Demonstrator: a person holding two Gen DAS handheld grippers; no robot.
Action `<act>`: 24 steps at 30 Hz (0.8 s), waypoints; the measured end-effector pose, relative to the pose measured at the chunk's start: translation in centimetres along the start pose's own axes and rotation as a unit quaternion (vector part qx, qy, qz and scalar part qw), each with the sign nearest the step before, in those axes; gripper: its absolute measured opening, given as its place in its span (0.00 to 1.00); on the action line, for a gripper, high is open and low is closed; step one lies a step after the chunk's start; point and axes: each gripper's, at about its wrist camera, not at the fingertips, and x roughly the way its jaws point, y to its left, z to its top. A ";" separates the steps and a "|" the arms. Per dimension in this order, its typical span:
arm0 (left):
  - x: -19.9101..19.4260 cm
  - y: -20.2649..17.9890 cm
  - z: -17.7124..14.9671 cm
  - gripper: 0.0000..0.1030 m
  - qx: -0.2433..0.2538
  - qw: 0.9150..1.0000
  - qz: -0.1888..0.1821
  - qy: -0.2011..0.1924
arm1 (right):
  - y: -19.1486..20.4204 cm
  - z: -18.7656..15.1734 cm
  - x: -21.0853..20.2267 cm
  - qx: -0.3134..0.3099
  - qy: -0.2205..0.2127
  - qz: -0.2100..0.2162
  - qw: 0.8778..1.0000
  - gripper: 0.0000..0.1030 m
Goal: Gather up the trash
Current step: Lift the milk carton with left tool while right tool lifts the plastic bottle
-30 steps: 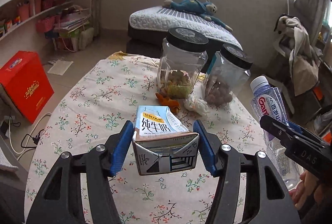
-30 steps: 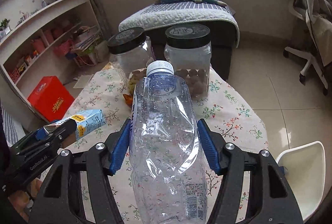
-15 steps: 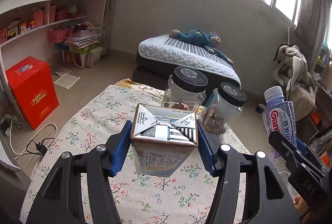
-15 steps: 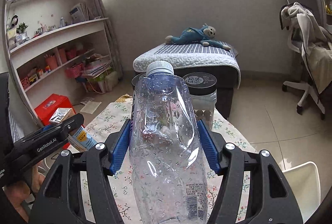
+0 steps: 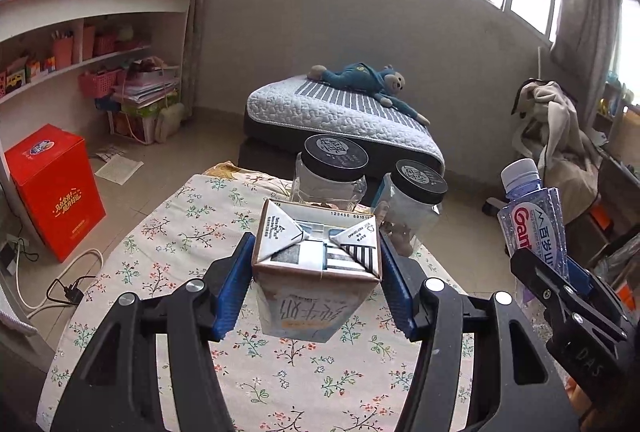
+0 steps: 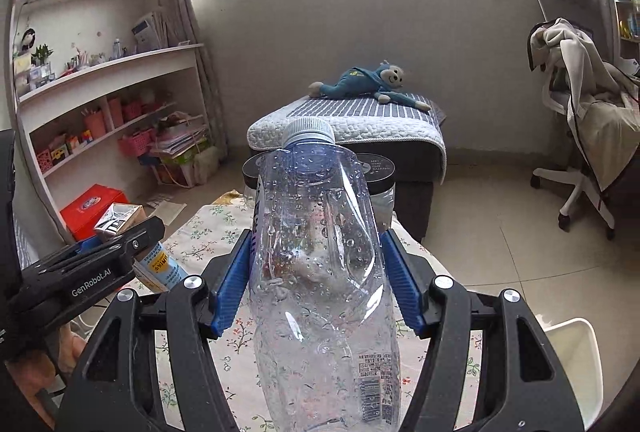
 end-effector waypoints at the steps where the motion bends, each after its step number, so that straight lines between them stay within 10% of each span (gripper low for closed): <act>1: 0.0 -0.2 -0.1 0.57 0.003 1.000 -0.003 0.000 | -0.2 0.0 -0.2 0.000 -0.001 -0.002 1.000 0.59; 24: -1.6 -10.6 -4.5 0.57 0.068 0.994 -0.088 0.020 | -9.0 -0.7 -5.1 0.034 -0.011 -0.085 0.996 0.59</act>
